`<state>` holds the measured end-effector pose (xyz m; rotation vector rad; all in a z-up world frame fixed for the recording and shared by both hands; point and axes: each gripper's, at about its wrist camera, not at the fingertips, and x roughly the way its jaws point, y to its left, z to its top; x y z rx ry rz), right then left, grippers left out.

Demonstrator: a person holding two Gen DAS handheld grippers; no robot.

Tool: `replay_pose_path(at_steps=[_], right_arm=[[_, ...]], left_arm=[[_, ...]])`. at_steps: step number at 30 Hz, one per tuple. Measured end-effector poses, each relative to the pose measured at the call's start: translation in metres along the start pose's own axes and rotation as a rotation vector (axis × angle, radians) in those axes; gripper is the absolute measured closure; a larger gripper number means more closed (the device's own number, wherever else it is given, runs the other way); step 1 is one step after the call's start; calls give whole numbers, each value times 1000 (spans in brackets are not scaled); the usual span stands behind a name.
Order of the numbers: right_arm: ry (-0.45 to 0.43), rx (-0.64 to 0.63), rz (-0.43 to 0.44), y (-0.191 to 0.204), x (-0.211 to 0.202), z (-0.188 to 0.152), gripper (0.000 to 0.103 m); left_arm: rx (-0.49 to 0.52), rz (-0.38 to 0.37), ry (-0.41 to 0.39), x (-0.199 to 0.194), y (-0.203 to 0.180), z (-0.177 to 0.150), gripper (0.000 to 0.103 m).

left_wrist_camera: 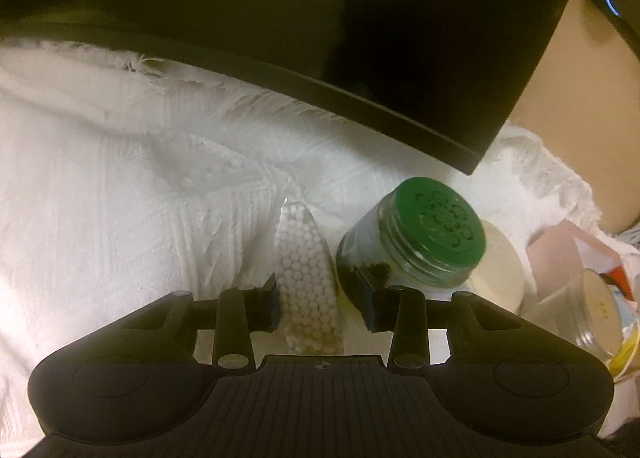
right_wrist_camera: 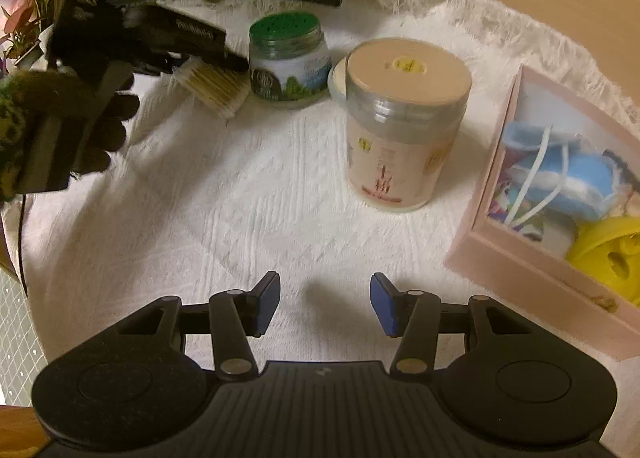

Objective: Organize soft objects
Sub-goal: 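Grasp the bag of white beads beside the green jar with the left tool, then grasp the round beige case beside the green jar with the right tool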

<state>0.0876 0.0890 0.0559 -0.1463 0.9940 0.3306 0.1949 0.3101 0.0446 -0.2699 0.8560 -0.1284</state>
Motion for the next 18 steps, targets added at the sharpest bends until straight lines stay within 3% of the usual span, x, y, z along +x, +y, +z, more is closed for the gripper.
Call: replay_pose_path(at_steps=[2, 5, 7, 8, 10, 13, 18], right_arm=[[-53, -13, 37, -1, -22, 19, 53], [-118, 9, 127, -14, -56, 66, 50], [-131, 59, 161, -33, -68, 104, 29], [-117, 78, 176, -44, -66, 124, 25], [-42, 82, 209, -63, -48, 159, 16], [156, 132, 211, -85, 14, 193, 16], [394, 242, 206, -113, 110, 198, 17]], left_arm=[[-11, -2, 3, 2, 6, 0, 75], [-44, -24, 18, 1, 12, -2, 76], [-50, -31, 10, -3, 15, -2, 76], [-44, -26, 0, -8, 16, -3, 76], [-36, -14, -27, -17, 20, -2, 77], [-41, -7, -37, -26, 23, 1, 77], [-24, -1, -10, -30, 26, 3, 77]])
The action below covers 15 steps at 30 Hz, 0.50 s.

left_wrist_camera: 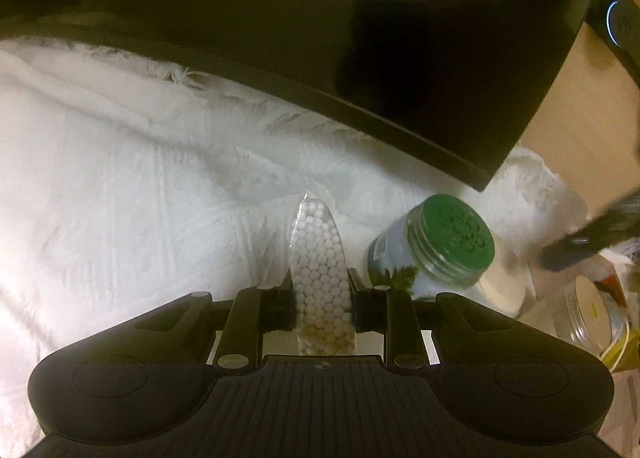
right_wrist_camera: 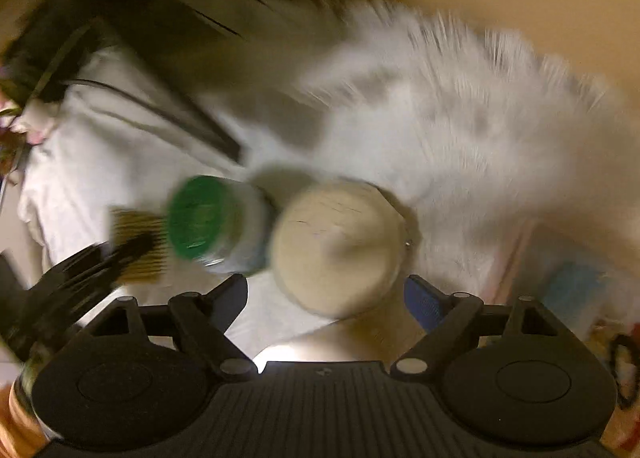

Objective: Organize soft objects
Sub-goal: 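Grasp the round beige case beside the green jar with the right tool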

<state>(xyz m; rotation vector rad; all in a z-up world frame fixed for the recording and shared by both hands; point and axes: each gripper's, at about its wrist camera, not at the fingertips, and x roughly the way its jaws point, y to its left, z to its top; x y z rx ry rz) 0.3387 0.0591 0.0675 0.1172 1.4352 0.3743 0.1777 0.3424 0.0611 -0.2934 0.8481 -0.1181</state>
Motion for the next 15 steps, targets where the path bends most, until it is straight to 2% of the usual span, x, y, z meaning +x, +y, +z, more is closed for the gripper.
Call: replay_pose_path(at_steps=[2, 3, 5, 9, 15], right_arm=[[29, 13, -26, -8, 17, 8, 17], [15, -12, -44, -4, 19, 11, 17], [24, -41, -26, 2, 23, 16, 17], [55, -132, -73, 16, 38, 21, 17], [89, -199, -88, 29, 47, 30, 13]], left_arm=[[-2, -9, 13, -3, 2, -3, 77], [-12, -14, 19, -5, 3, -5, 77], [-40, -37, 29, -7, 4, -8, 77], [-33, -60, 36, -9, -4, -10, 77], [-31, -56, 49, -12, -12, -11, 77]])
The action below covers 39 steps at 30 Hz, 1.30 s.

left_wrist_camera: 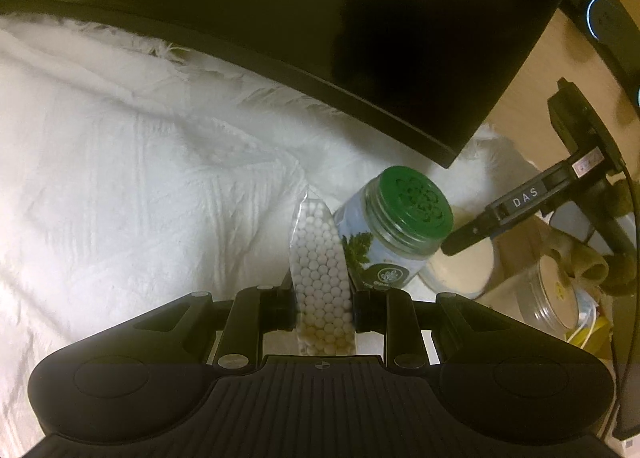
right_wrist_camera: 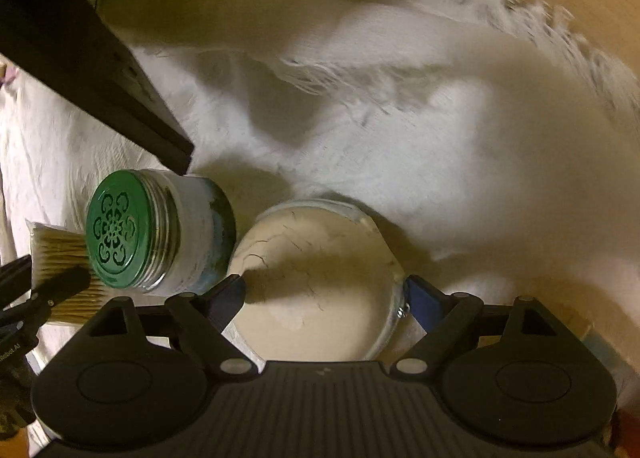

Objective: Organize soft objects
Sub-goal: 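Grasp the round beige case beside the green jar with the right tool, then carry the bead bag and beige case over the pink box and release both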

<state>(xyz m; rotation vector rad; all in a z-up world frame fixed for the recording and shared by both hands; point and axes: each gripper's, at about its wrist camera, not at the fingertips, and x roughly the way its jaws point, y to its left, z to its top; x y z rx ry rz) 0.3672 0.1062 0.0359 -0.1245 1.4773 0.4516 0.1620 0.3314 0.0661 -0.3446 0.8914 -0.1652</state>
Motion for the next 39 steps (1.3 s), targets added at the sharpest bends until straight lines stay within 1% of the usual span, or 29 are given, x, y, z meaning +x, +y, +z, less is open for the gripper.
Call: replay_pose_path(at_steps=[1, 5, 6, 8, 9, 10, 11, 12, 13, 15, 16, 18, 21, 22, 24, 27, 29, 32, 35, 39], right_arm=[[9, -8, 6, 1, 3, 1, 10], [33, 9, 49, -4, 13, 8, 8], [26, 9, 48, -3, 13, 9, 9], [-8, -5, 29, 1, 4, 6, 15], [-23, -8, 23, 2, -3, 4, 24], [-37, -5, 24, 2, -12, 2, 36], [-46, 0, 30, 2, -21, 0, 41], [-55, 9, 41, 2, -30, -3, 51], [-67, 18, 60, 3, -39, -5, 59], [-88, 31, 94, 7, -52, -11, 63], [-89, 31, 115, 8, -58, -14, 63], [-73, 16, 119, 18, -50, -15, 63], [-40, 24, 60, 28, -29, -17, 62], [-44, 41, 45, 30, -26, -18, 62], [-73, 76, 33, 40, -34, -23, 63], [-138, 75, 56, 48, -71, -36, 63], [-186, 59, 48, 55, -103, -46, 63], [-271, 40, 33, 68, -148, -66, 63], [-342, 28, 13, 70, -193, -88, 63], [-441, 54, -23, 63, -234, -115, 63]], left_arm=[[-11, -3, -1, -1, 1, -1, 77], [-50, -19, -4, -2, 6, -5, 77], [-58, -23, -4, -1, 7, -6, 77], [-65, -26, 0, 1, 9, -7, 77], [-69, -28, 0, 2, 10, -8, 77], [-74, -30, 0, 2, 11, -8, 77], [-79, -31, 0, 2, 12, -8, 77], [-86, -31, -2, 2, 13, -7, 77], [-93, -32, -5, 2, 14, -6, 77], [-105, -40, -14, 2, 15, -4, 77], [-106, -42, -18, 1, 15, -3, 77], [-102, -40, -23, 1, 13, -2, 77], [-86, -31, -29, -1, 11, 0, 77], [-78, -27, -30, -3, 11, 1, 77], [-55, -15, -34, -7, 11, 7, 77], [-2, 19, -75, -24, 9, 27, 77], [22, 35, -109, -37, 6, 44, 77], [76, 50, -161, -54, -9, 73, 77], [128, 31, -206, -67, -35, 96, 77], [204, -48, -233, -75, -79, 110, 77]])
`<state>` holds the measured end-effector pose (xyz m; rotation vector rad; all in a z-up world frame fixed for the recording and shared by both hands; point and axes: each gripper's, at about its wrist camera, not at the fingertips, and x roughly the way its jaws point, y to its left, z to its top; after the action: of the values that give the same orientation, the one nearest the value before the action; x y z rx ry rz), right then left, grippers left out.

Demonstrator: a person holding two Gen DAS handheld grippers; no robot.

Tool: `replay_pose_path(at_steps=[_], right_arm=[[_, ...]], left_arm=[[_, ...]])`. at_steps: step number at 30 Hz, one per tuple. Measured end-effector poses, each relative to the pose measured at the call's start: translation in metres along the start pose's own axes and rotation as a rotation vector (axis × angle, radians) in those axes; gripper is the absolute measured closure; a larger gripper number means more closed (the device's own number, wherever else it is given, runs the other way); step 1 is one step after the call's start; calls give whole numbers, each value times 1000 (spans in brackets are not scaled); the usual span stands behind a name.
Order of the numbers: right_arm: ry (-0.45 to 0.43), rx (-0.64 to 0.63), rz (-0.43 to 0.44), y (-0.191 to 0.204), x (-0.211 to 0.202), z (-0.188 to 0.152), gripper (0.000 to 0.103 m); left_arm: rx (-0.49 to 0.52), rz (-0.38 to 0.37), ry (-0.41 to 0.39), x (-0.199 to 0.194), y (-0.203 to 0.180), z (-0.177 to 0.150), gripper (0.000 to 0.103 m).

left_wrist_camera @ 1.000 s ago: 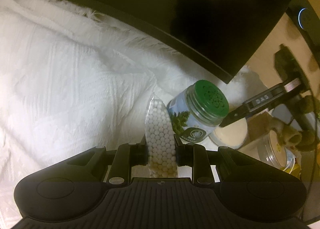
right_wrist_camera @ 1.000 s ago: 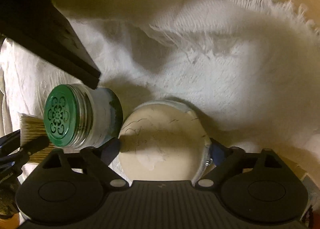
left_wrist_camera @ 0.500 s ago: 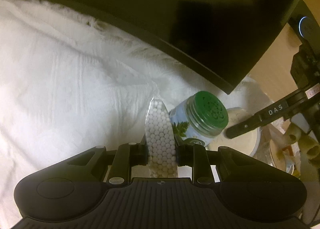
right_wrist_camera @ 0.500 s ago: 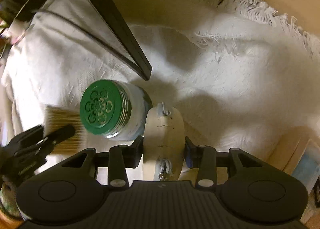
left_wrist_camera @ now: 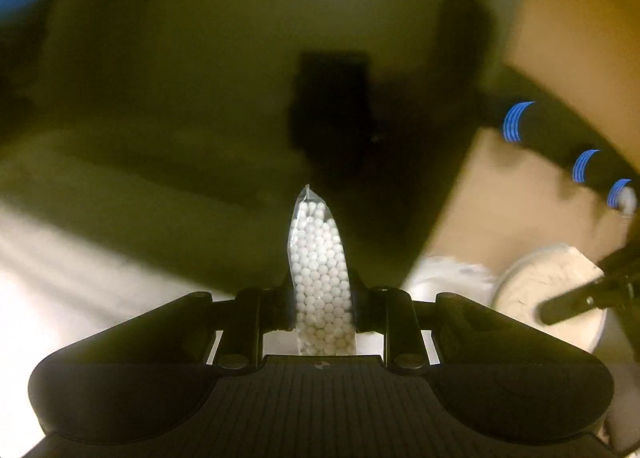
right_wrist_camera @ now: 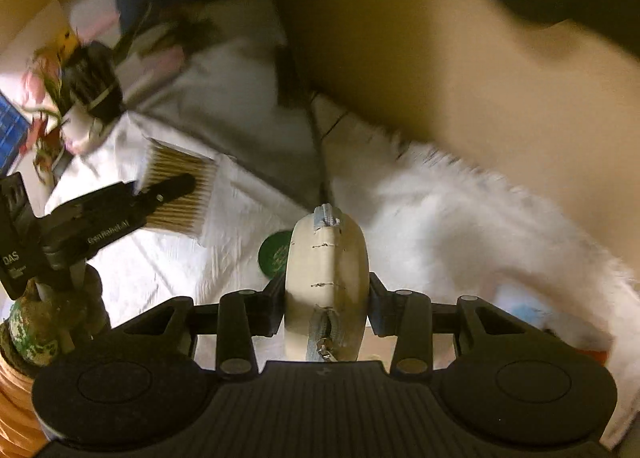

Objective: Organize soft objects
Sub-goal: 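Carry the bead bag and beige case over the pink box and release both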

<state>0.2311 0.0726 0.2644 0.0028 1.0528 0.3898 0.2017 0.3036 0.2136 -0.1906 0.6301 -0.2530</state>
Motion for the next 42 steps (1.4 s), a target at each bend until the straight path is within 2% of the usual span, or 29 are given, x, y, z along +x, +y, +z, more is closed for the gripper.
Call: replay_pose_path(at_steps=[3, 7, 12, 16, 24, 30, 32, 36, 38, 42], right_arm=[[-55, 30, -42, -17, -31, -9, 63], [-97, 85, -98, -41, -49, -25, 63], [-136, 156, -165, -76, -71, -46, 63], [-150, 215, -204, -104, -85, -62, 63], [-167, 305, -260, -149, -91, -86, 63], [-152, 364, -263, -179, -75, -95, 63], [-140, 388, -255, -189, -66, -98, 63], [-112, 423, -258, -206, -35, -101, 63], [-95, 432, -271, -212, -18, -102, 63], [-75, 454, -264, -221, 8, -103, 63]], left_arm=[[43, -76, 1, 5, -34, 9, 77], [93, -190, 20, 17, -80, 12, 77], [124, -340, 79, 40, -134, 5, 77], [144, -428, 141, 60, -172, -8, 77], [160, -538, 242, 88, -220, -36, 77], [87, -616, 315, 118, -234, -56, 76], [90, -616, 341, 135, -240, -66, 76], [208, -464, 396, 163, -250, -89, 76], [201, -447, 412, 169, -245, -95, 75], [173, -459, 375, 165, -236, -93, 75]])
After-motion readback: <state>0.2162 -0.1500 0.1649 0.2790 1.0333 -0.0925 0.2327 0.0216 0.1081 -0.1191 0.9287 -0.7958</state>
